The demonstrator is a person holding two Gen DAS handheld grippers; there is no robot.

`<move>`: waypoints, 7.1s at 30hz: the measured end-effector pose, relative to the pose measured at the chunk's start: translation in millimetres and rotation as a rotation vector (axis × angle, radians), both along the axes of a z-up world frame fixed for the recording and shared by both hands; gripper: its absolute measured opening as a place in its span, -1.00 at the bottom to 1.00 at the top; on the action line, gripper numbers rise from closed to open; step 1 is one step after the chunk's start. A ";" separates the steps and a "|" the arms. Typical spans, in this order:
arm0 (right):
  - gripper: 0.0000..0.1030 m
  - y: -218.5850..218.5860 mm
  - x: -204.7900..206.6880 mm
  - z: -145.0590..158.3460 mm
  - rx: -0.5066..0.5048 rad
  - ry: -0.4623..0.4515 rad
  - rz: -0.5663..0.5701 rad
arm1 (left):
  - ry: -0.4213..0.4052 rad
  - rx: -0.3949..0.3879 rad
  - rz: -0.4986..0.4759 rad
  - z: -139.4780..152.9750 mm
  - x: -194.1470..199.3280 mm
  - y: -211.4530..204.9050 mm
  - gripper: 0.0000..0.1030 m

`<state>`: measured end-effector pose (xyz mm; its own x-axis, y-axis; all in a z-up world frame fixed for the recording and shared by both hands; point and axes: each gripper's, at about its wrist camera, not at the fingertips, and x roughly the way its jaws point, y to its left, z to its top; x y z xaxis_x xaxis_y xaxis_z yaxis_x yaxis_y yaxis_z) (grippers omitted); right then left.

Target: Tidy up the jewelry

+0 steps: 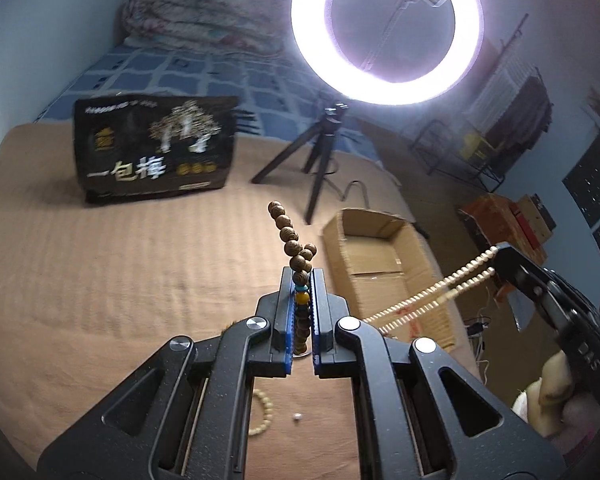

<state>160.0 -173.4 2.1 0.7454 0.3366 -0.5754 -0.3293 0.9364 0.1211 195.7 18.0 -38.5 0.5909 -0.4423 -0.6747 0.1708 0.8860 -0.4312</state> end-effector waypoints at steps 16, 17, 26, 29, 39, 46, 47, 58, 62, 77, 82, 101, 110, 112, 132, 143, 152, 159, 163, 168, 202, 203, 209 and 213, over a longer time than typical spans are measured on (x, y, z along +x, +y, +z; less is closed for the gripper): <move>-0.98 -75.6 16.7 3.7 0.013 -0.001 -0.151 | -0.083 -0.027 -0.125 49.7 24.3 -87.2 -0.92; -0.98 -79.5 17.9 3.7 0.015 0.002 -0.157 | -0.086 -0.028 -0.128 51.2 26.7 -91.7 -0.92; -0.99 -103.9 34.7 -12.8 0.013 0.042 -0.198 | -0.083 -0.022 -0.160 45.9 55.7 -134.1 -0.92; -0.99 -108.1 41.5 -21.5 0.008 0.061 -0.203 | -0.070 -0.013 -0.167 36.5 66.2 -148.1 -0.92; -0.98 -120.2 60.3 -52.8 -0.035 0.132 -0.239 | -0.016 0.018 -0.181 1.1 90.9 -172.3 -0.92; -0.98 -133.3 68.1 -73.0 -0.040 0.185 -0.264 | 0.031 0.026 -0.208 -27.7 101.3 -177.8 -0.92; -0.98 -134.0 68.6 -74.7 -0.043 0.191 -0.267 | 0.039 0.026 -0.214 -31.8 102.2 -178.2 -0.92; -0.98 -135.0 74.4 -90.7 -0.067 0.239 -0.277 | 0.017 0.033 -0.298 -24.8 101.2 -184.6 -0.92; -0.98 -134.0 76.5 -95.2 -0.078 0.251 -0.275 | 0.031 0.052 -0.289 -30.6 107.1 -184.4 -0.92; -0.45 -127.1 79.8 -106.3 -0.099 0.282 -0.254 | 0.134 0.091 -0.308 -64.7 120.0 -183.8 -0.34; -0.36 -126.4 77.5 -103.8 -0.094 0.277 -0.262 | 0.114 0.111 -0.288 -61.3 112.6 -173.2 -0.34; 0.71 -92.1 35.0 -57.5 -0.016 0.195 -0.217 | -0.036 0.203 -0.128 -7.9 36.4 -80.8 -0.28; 0.76 -43.7 -6.0 -50.0 -0.063 0.186 -0.092 | -0.007 0.241 -0.068 -16.7 -17.8 -21.0 -0.21; 0.76 -32.2 -16.7 -52.3 -0.085 0.187 -0.060 | 0.009 0.241 -0.065 -22.1 -24.9 -12.0 -0.21; 0.15 39.4 -53.0 -133.8 -0.093 0.383 0.109 | 0.230 0.174 -0.088 -119.9 -38.8 15.5 -0.21; -0.14 52.1 -39.6 -157.1 -0.114 0.450 0.165 | 0.327 0.158 -0.101 -155.2 -25.6 17.1 -0.40; -0.25 63.1 -40.1 -175.7 -0.150 0.479 0.194 | 0.349 0.150 -0.112 -166.5 -19.8 13.3 -0.50; -0.41 70.0 -31.7 -184.0 -0.166 0.490 0.185 | 0.351 0.160 -0.128 -170.9 -15.1 2.6 -0.63; -0.53 76.0 -28.2 -187.4 -0.182 0.497 0.182 | 0.347 0.174 -0.137 -172.6 -13.7 0.2 -0.66; -0.58 78.6 -26.6 -189.8 -0.188 0.497 0.180 | 0.346 0.177 -0.141 -173.1 -12.8 -0.9 -0.75; -0.86 43.4 -30.5 -134.1 -0.076 0.385 0.121 | 0.198 0.036 -0.124 -104.3 -32.5 -5.3 -0.90; -0.86 42.2 -29.5 -131.8 -0.073 0.380 0.117 | 0.193 0.032 -0.124 -102.3 -32.3 -6.3 -0.90; -0.86 27.0 -24.1 -118.3 -0.045 0.352 0.084 | 0.164 0.003 -0.128 -87.3 -30.6 -14.8 -0.90; -0.86 13.6 -21.8 -109.1 -0.033 0.329 0.057 | 0.134 -0.013 -0.133 -74.5 -30.7 -22.3 -0.90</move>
<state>138.2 -159.8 -107.0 0.4986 0.3499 -0.7931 -0.3298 0.9227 0.1998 165.0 -4.4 -113.1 0.4317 -0.5198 -0.7372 0.2263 0.8536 -0.4693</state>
